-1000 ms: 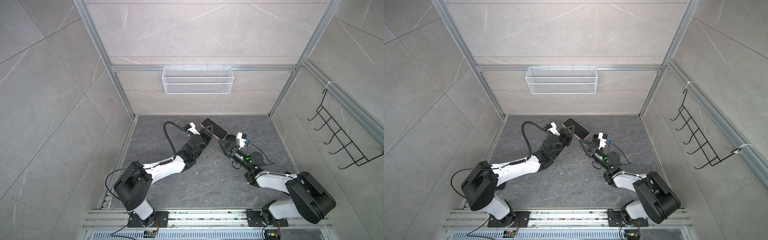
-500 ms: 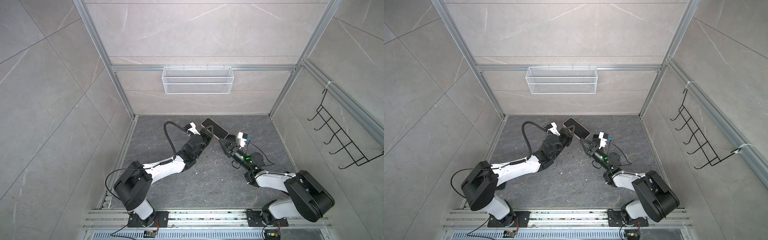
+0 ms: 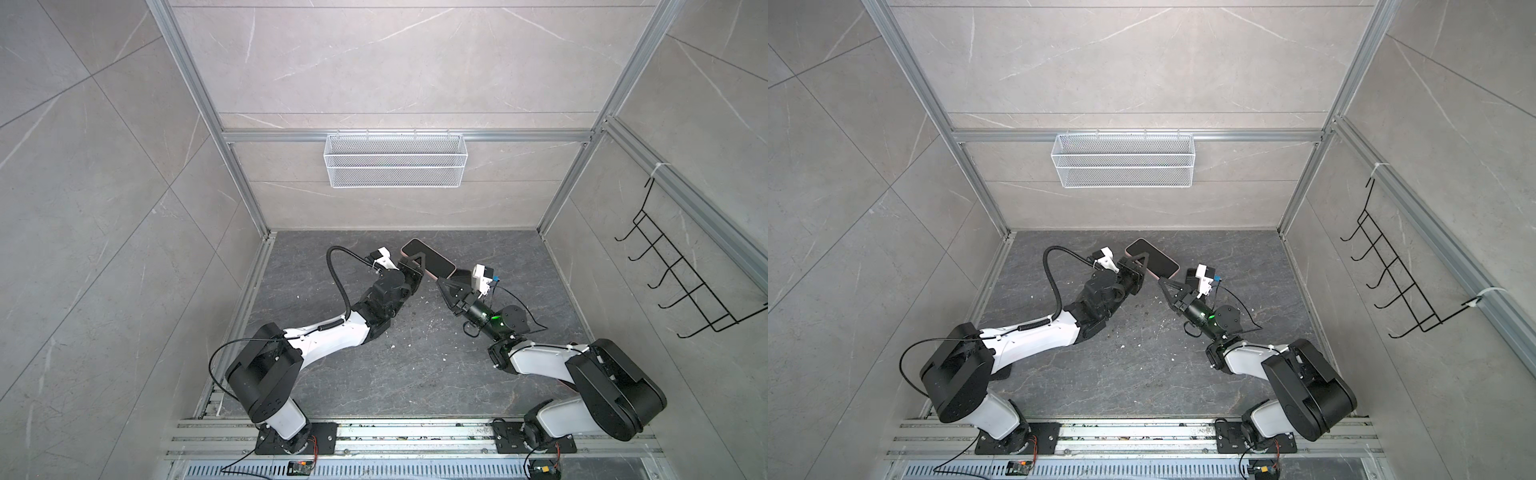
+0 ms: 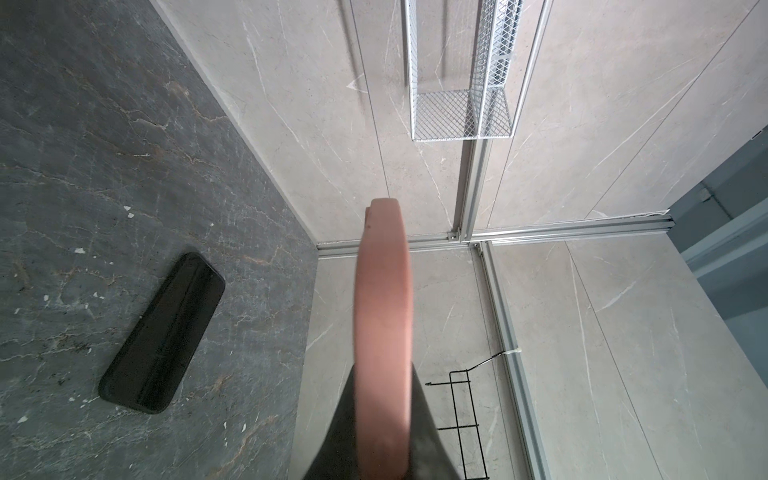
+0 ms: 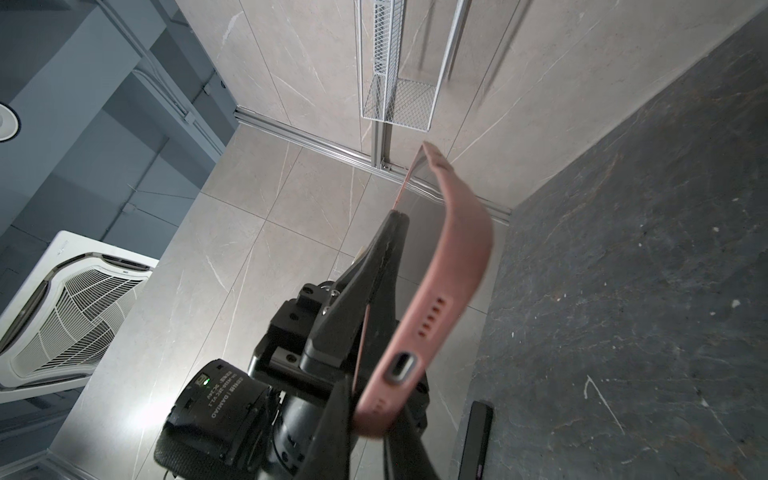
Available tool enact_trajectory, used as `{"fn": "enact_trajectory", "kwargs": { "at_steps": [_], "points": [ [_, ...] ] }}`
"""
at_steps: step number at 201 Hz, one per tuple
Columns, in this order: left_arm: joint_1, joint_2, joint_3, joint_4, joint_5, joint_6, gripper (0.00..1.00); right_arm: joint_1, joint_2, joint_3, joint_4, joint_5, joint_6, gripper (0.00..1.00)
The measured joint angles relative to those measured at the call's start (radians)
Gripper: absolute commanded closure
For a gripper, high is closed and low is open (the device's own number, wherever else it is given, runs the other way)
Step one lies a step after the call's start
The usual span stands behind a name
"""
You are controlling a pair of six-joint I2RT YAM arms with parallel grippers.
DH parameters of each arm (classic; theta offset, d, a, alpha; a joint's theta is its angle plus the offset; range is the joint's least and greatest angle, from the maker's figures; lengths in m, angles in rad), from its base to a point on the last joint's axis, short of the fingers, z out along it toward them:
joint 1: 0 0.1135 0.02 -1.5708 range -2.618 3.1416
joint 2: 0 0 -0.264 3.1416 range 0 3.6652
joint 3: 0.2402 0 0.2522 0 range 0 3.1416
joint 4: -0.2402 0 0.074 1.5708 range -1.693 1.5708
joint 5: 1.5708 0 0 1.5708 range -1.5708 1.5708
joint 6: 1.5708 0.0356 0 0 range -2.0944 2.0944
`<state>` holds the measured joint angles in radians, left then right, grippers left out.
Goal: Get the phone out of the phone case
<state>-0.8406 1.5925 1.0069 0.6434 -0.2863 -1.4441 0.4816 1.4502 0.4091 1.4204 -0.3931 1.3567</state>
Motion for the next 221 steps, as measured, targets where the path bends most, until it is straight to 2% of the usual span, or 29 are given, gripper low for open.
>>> {"fn": "enact_trajectory", "kwargs": {
  "at_steps": [19, 39, 86, 110, 135, 147, 159, 160, 176, 192, 221],
  "points": [
    [0.015, -0.012, 0.019, -0.073, 0.036, -0.008, 1.0, 0.0, -0.018, 0.0, -0.037, -0.022, -0.055, 0.99],
    [0.035, -0.013, 0.05, -0.144, 0.096, -0.028, 1.0, 0.0, -0.092, 0.0, -0.161, -0.029, -0.164, 0.99],
    [0.077, -0.005, 0.102, -0.191, 0.28, -0.109, 1.0, 0.027, -0.328, 0.079, -0.632, 0.021, -0.564, 1.0],
    [0.103, 0.0, 0.112, -0.212, 0.305, -0.109, 1.0, 0.034, -0.342, 0.135, -0.859, 0.056, -0.764, 1.0],
    [0.12, 0.005, 0.116, -0.227, 0.321, -0.109, 1.0, 0.034, -0.324, 0.167, -0.995, 0.096, -0.88, 1.0],
    [0.121, 0.005, 0.12, -0.234, 0.328, -0.108, 1.0, 0.033, -0.322, 0.174, -1.033, 0.105, -0.909, 0.89],
    [0.133, 0.005, 0.121, -0.238, 0.348, -0.104, 1.0, 0.033, -0.331, 0.174, -1.059, 0.106, -0.928, 0.69],
    [0.135, 0.005, 0.122, -0.239, 0.352, -0.103, 1.0, 0.033, -0.334, 0.173, -1.065, 0.106, -0.93, 0.65],
    [0.163, 0.005, 0.123, -0.249, 0.42, -0.085, 1.0, 0.026, -0.376, 0.171, -1.098, 0.095, -0.944, 0.46],
    [0.237, 0.005, 0.138, -0.279, 0.545, -0.042, 1.0, -0.003, -0.441, 0.173, -1.15, 0.054, -0.984, 0.38],
    [0.396, 0.021, 0.253, -0.38, 0.827, 0.113, 1.0, -0.04, -0.47, 0.265, -1.311, -0.068, -1.074, 0.33]
  ]
}}
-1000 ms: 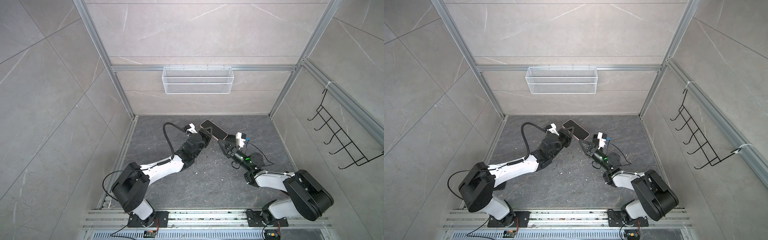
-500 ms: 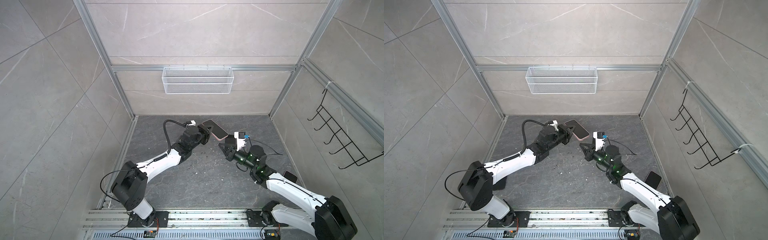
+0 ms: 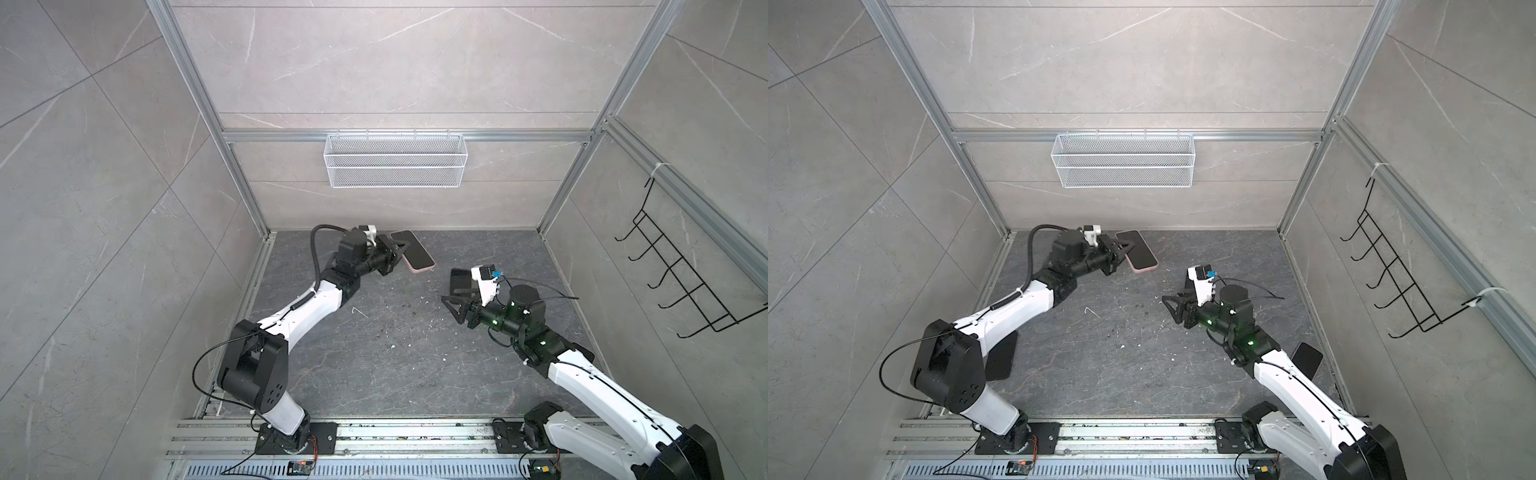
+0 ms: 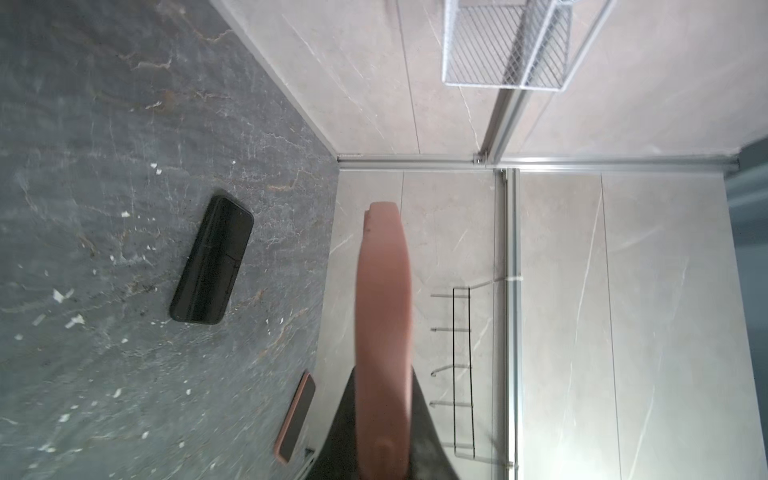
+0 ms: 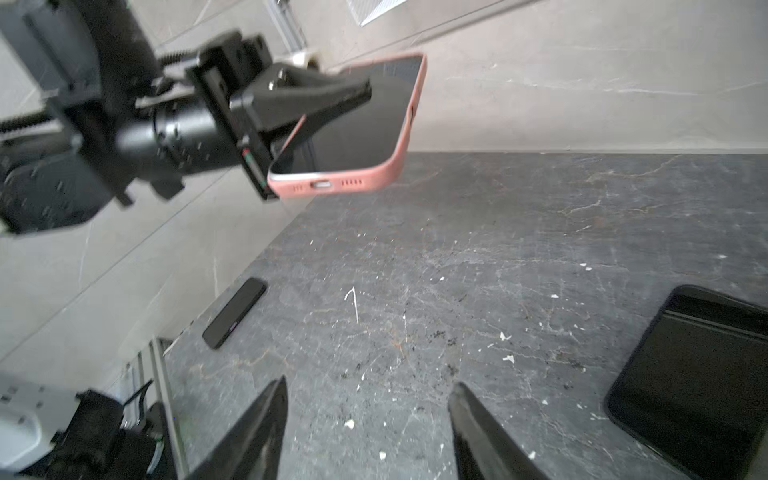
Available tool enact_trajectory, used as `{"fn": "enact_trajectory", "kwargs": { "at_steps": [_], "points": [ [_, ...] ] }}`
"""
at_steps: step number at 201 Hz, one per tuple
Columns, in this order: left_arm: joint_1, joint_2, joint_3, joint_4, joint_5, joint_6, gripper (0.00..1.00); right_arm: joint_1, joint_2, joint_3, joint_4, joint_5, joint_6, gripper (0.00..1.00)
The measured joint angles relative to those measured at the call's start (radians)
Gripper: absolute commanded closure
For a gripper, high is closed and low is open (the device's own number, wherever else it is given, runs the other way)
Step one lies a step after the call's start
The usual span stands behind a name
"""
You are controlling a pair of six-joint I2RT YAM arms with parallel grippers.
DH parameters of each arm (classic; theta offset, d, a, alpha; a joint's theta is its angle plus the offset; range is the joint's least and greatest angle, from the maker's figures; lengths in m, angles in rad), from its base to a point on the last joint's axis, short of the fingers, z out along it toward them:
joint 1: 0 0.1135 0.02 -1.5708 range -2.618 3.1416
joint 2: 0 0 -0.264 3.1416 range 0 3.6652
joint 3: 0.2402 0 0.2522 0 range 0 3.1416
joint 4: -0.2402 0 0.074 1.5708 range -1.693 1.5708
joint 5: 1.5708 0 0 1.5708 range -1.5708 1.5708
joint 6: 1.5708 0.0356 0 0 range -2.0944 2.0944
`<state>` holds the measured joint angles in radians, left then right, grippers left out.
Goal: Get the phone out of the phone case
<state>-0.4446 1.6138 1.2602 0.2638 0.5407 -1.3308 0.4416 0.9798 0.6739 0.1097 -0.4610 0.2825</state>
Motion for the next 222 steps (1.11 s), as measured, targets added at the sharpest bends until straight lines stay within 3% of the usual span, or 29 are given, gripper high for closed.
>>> {"fn": "enact_trajectory", "kwargs": {
  "at_steps": [22, 53, 86, 131, 170, 222],
  "points": [
    [0.08, 0.014, 0.096, -0.066, 0.207, 0.185, 1.0, 0.0, 0.04, 0.122, -0.12, -0.105, -0.085, 0.34],
    [0.079, 0.014, 0.132, -0.122, 0.414, 0.368, 1.0, 0.0, 0.137, 0.269, -0.226, -0.181, -0.158, 0.35],
    [0.061, 0.043, 0.13, -0.023, 0.535, 0.361, 1.0, 0.0, 0.199, 0.301, -0.264, -0.237, -0.172, 0.36],
    [0.051, 0.067, 0.119, 0.074, 0.59, 0.334, 1.0, 0.0, 0.22, 0.302, -0.249, -0.306, -0.162, 0.36],
    [0.05, 0.067, 0.089, 0.114, 0.523, 0.266, 1.0, 0.004, 0.217, 0.286, -0.153, -0.307, -0.062, 0.36],
    [0.006, 0.03, -0.17, 0.211, 0.107, -0.002, 1.0, 0.119, 0.168, 0.113, 0.133, -0.11, 0.178, 0.35]
  ]
}}
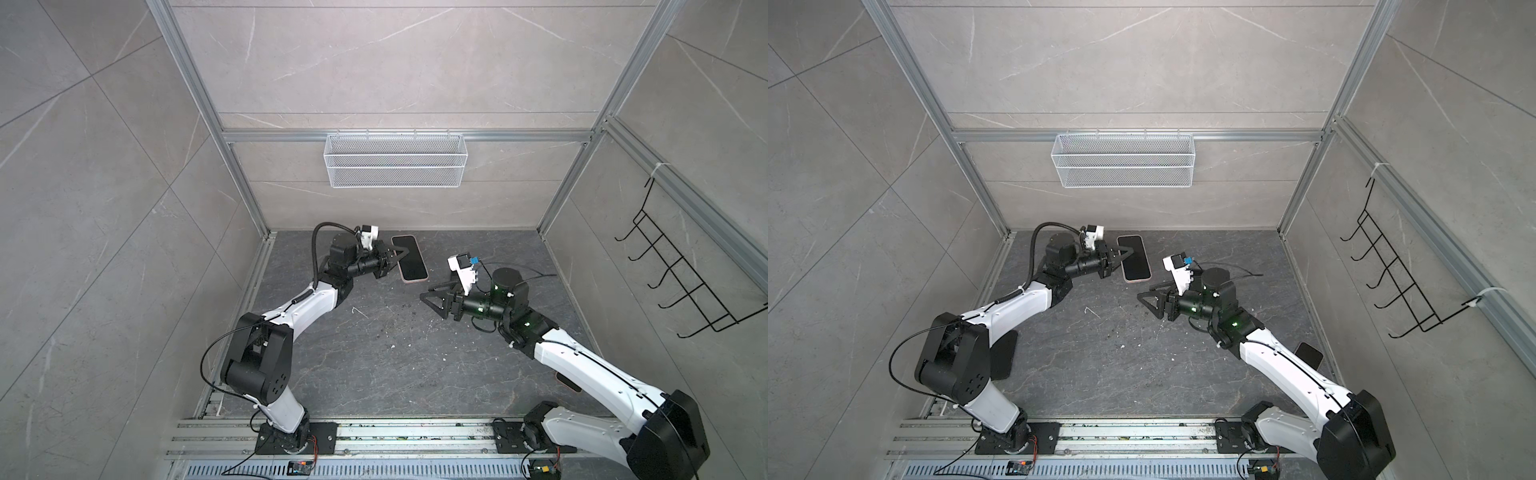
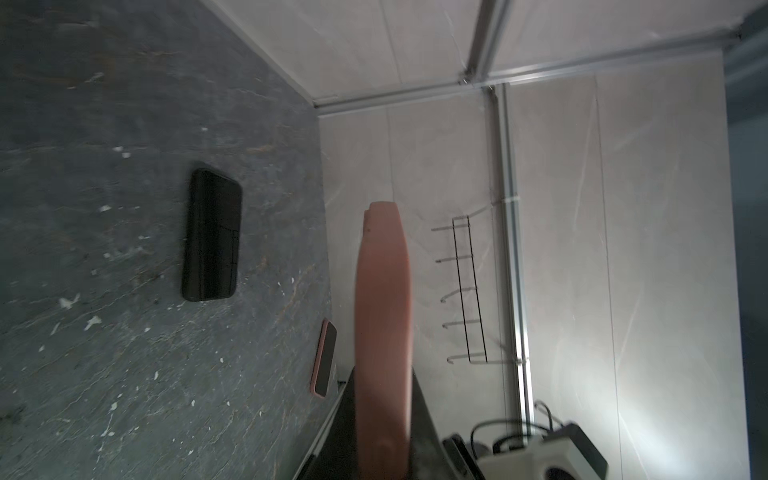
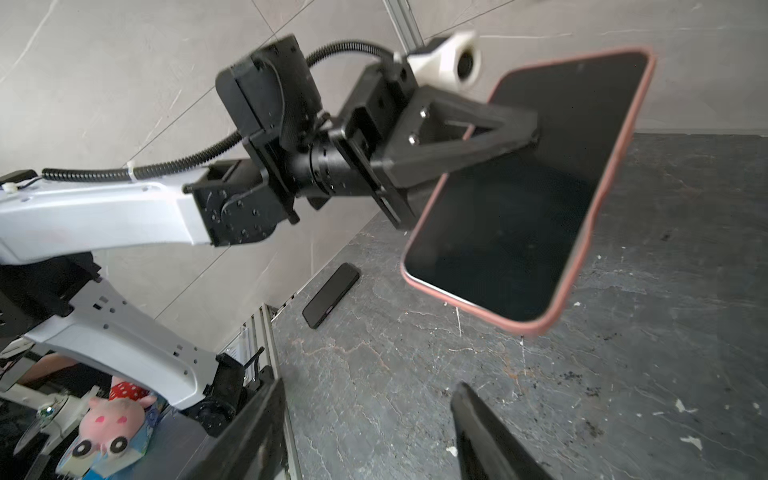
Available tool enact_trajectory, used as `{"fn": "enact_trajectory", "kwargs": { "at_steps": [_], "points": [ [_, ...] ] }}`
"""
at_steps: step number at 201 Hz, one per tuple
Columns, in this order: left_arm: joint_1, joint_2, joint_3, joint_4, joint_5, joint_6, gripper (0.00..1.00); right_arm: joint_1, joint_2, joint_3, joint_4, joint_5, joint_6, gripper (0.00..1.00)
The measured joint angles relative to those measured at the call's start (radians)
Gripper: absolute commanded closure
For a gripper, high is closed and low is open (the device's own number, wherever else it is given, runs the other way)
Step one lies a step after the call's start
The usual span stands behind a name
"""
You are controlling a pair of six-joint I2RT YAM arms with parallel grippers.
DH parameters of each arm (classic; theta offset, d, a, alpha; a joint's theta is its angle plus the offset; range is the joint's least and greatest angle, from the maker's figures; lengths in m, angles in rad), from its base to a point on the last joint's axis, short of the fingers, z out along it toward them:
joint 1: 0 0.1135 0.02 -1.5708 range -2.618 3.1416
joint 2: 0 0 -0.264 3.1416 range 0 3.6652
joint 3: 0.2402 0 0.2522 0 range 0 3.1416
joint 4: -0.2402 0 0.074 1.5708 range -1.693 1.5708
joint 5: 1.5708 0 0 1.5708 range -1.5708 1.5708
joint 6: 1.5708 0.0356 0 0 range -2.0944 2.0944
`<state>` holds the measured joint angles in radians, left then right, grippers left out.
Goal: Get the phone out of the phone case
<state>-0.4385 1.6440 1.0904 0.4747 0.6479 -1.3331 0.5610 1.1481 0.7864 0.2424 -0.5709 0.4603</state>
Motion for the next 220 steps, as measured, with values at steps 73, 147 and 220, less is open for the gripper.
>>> {"fn": "enact_trajectory", "kwargs": {
  "at_steps": [73, 147, 220],
  "points": [
    [-0.133, -0.058, -0.073, 0.057, -0.328, -0.145, 1.0, 0.048, 0.033, -0.121, 0.252, 0.169, 0.191, 0.36],
    [-0.146, -0.099, -0.107, 0.099, -0.412, -0.174, 1.0, 0.048, 0.054, -0.168, 0.317, 0.243, 0.245, 0.36],
    [-0.169, -0.099, -0.107, 0.12, -0.412, -0.179, 1.0, 0.048, 0.068, -0.174, 0.377, 0.288, 0.282, 0.37]
  ]
}}
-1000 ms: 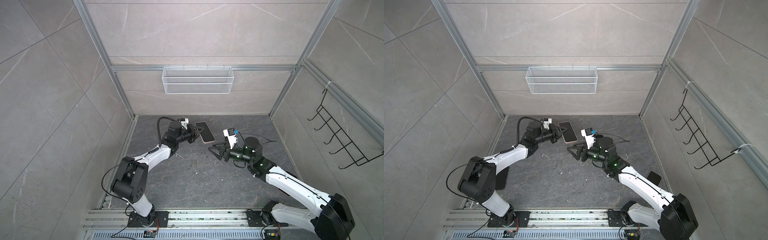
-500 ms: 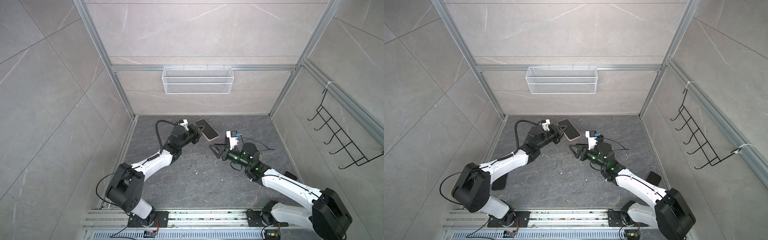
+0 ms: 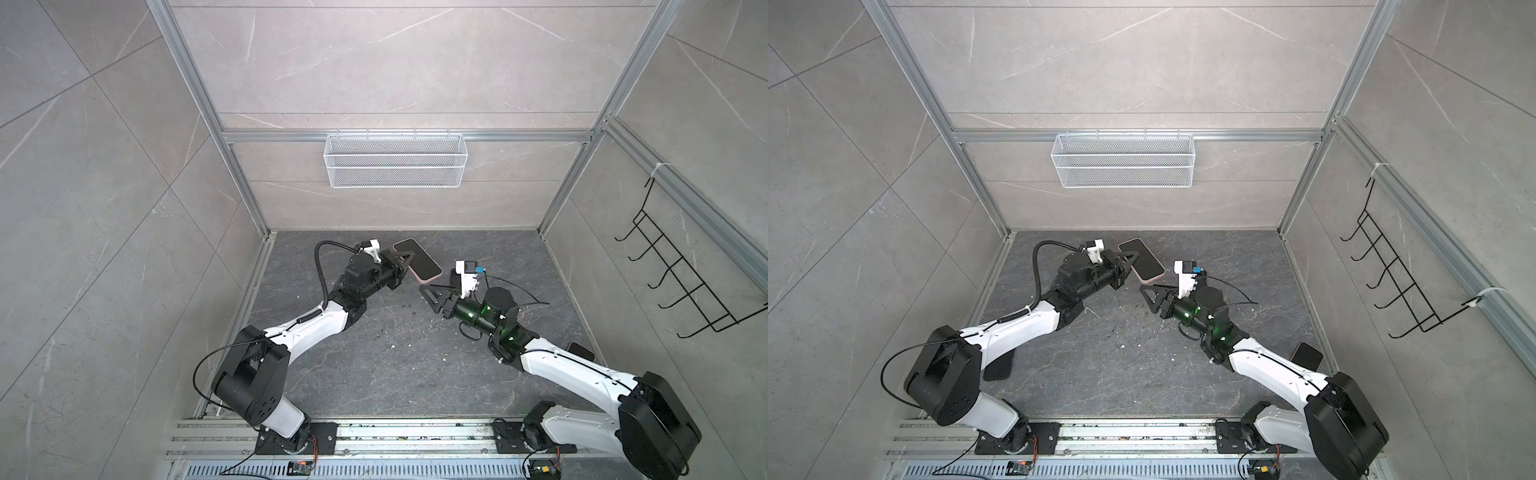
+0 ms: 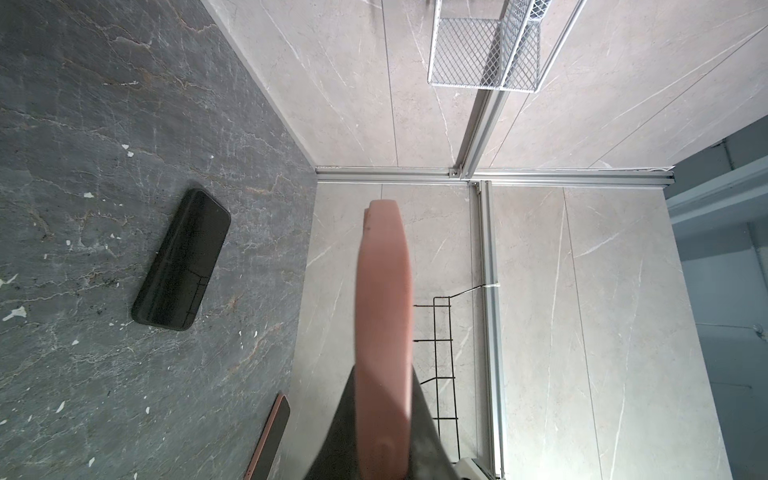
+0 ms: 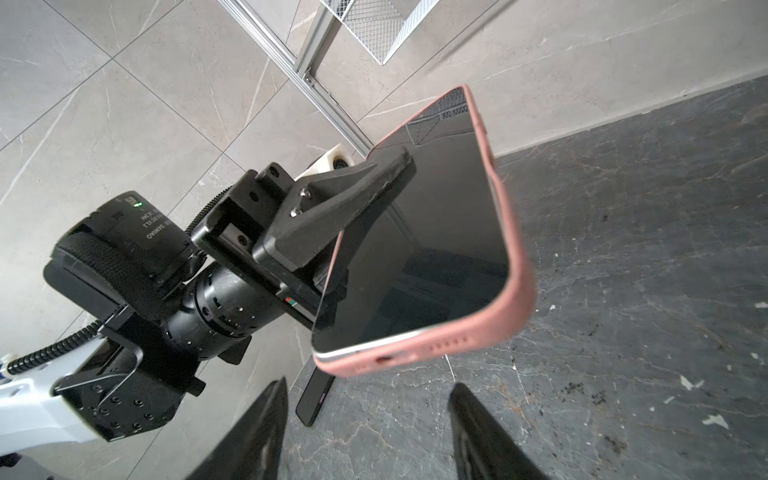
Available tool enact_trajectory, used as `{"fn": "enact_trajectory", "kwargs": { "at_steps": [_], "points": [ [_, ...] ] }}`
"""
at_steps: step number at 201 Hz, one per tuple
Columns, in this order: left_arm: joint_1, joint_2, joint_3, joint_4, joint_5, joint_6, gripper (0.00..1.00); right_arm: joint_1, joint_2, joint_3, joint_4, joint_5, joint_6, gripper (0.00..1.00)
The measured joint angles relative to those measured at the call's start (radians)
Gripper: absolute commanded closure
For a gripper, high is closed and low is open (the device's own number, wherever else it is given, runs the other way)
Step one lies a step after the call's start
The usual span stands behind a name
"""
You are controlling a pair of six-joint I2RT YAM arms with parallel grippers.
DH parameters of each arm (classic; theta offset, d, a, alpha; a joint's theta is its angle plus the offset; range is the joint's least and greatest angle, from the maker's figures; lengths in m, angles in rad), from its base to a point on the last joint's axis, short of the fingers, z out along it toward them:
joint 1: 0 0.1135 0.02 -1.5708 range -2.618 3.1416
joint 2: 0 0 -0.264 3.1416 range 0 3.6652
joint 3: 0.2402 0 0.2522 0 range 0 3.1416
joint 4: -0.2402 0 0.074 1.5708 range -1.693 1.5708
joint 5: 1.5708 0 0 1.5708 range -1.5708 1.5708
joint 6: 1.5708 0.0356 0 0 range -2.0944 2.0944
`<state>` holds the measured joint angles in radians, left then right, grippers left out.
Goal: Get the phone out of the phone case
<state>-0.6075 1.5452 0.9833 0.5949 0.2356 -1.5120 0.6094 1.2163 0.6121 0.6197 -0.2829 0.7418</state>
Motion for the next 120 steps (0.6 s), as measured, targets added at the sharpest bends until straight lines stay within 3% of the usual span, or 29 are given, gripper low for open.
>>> {"fn": "enact_trajectory", "kwargs": {
  "at_steps": [120],
  "points": [
    [-0.02, 0.006, -0.004, 0.045, -0.017, -0.029, 1.0, -0.002, 0.015, -0.032, 0.085, 0.035, 0.051, 0.38]
  ]
}}
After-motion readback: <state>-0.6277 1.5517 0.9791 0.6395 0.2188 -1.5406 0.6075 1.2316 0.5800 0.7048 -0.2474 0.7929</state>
